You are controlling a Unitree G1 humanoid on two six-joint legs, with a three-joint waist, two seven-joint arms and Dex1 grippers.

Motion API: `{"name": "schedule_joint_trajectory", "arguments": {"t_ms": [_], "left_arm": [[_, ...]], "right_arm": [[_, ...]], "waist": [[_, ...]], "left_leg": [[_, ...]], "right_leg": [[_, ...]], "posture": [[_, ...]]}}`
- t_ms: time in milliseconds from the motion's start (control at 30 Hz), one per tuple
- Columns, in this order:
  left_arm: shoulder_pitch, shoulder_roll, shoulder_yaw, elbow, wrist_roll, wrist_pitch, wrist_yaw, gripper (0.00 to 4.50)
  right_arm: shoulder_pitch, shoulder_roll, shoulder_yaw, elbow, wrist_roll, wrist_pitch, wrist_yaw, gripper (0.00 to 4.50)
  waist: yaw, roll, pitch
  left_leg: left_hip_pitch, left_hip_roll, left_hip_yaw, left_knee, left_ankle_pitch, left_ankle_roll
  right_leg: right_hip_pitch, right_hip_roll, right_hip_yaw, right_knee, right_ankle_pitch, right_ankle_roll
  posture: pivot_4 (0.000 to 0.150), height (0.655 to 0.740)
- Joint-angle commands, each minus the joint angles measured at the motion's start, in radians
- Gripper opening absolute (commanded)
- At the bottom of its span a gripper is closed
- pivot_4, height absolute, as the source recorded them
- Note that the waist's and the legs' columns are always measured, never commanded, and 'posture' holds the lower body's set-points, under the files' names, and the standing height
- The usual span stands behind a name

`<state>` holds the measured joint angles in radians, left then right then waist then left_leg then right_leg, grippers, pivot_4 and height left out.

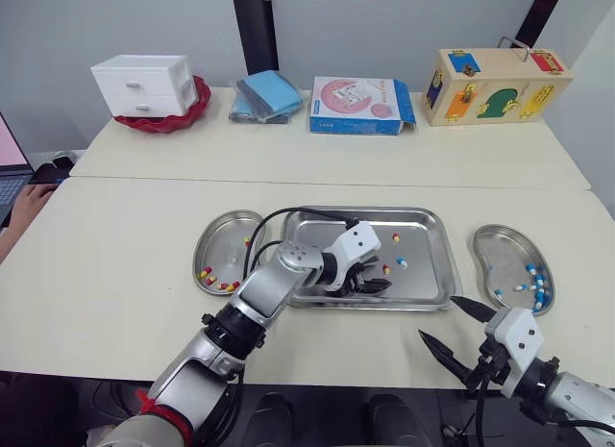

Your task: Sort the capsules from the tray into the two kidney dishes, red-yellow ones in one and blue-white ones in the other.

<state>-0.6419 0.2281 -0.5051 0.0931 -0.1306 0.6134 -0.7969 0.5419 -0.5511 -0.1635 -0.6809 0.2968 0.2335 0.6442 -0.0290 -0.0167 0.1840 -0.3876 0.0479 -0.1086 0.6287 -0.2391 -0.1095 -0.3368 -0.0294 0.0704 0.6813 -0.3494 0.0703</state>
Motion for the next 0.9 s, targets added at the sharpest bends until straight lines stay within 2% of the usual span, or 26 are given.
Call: {"name": "schedule_joint_trajectory", "arguments": {"t_ms": [33,400,500,733,900], "left_arm": [[-0.032,-0.024,-0.009,0.020,0.029,-0.047,-0.003,2.95],[-0.044,-0.073,-0.024,0.101,0.089,-0.089,-0.019,2.95],[-0.039,-0.077,-0.028,0.111,0.104,-0.091,-0.023,2.39],[-0.034,-0.080,-0.036,0.125,0.131,-0.099,-0.031,0.36],[-0.032,-0.080,-0.026,0.087,0.124,-0.102,-0.044,0.34]], "right_arm": [[0.008,0.002,-0.004,-0.044,0.005,0.003,-0.010,4.50],[0.012,0.002,0.000,-0.068,0.005,0.031,-0.025,4.50],[0.013,0.003,0.001,-0.075,0.004,0.040,-0.029,4.50],[0.012,0.002,0.003,-0.084,0.007,0.051,-0.034,4.50],[0.008,-0.001,0.001,-0.079,0.008,0.052,-0.033,4.50]], "waist": [[0.000,0.000,0.000],[0.000,0.000,0.000],[0.000,0.000,0.000],[0.000,0.000,0.000],[0.000,0.000,0.000]], "left_leg": [[0.000,0.000,0.000,0.000,0.000,0.000],[0.000,0.000,0.000,0.000,0.000,0.000],[0.000,0.000,0.000,0.000,0.000,0.000],[0.000,0.000,0.000,0.000,0.000,0.000],[0.000,0.000,0.000,0.000,0.000,0.000]], "right_leg": [[0.000,0.000,0.000,0.000,0.000,0.000],[0.000,0.000,0.000,0.000,0.000,0.000],[0.000,0.000,0.000,0.000,0.000,0.000],[0.000,0.000,0.000,0.000,0.000,0.000],[0.000,0.000,0.000,0.000,0.000,0.000]], "posture": [[0.150,0.7400],[0.150,0.7400],[0.150,0.7400],[0.150,0.7400],[0.150,0.7400]]}}
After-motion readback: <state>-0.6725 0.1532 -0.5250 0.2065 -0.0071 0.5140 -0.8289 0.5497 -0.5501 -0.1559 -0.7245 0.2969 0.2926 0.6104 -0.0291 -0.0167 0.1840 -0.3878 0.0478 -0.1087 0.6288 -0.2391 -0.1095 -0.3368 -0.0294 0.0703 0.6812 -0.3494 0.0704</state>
